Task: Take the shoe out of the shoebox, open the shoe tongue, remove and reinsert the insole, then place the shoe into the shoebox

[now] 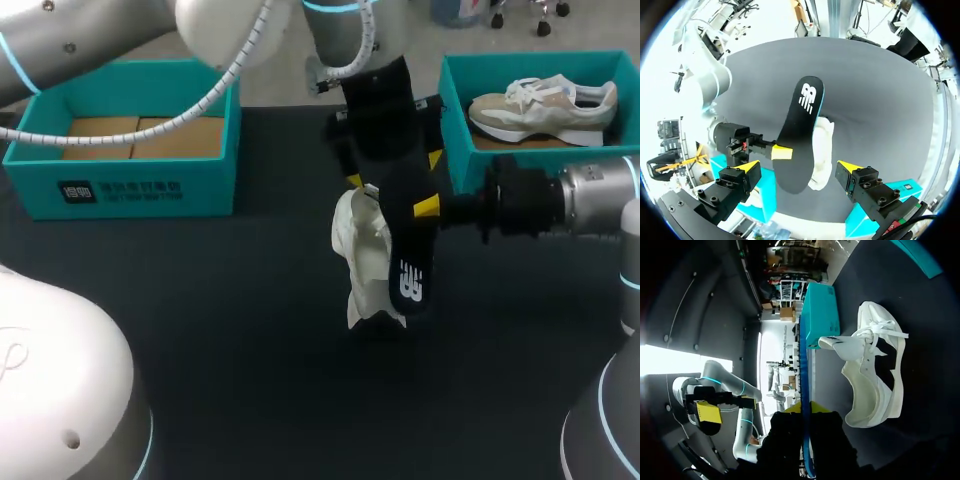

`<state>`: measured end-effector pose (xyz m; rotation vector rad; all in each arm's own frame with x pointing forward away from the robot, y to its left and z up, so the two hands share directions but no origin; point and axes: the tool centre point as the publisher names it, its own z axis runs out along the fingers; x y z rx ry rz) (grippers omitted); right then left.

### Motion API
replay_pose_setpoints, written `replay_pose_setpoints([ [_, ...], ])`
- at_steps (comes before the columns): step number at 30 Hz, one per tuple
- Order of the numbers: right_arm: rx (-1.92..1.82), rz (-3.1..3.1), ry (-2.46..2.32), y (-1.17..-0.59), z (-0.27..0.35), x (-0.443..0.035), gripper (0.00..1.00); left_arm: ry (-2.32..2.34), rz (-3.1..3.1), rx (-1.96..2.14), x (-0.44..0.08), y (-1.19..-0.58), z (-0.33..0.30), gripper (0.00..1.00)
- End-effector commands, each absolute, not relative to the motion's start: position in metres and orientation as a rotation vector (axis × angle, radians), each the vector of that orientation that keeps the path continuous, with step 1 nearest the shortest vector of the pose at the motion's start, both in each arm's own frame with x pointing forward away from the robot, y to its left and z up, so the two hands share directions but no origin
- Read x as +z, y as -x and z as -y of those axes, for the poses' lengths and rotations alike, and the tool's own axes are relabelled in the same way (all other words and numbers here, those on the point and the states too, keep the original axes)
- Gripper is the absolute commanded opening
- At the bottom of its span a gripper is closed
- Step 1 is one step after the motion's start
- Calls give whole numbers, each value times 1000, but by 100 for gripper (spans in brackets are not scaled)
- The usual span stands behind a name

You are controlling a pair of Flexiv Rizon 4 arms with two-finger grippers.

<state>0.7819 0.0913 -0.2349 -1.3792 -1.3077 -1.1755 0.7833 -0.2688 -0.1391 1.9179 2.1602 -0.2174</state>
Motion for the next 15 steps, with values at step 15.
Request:
replay_pose_setpoints([
  [15, -1148, 1300, 1393, -784, -92, -234, 0, -1698, -1850, -609, -145, -782, 239, 100],
])
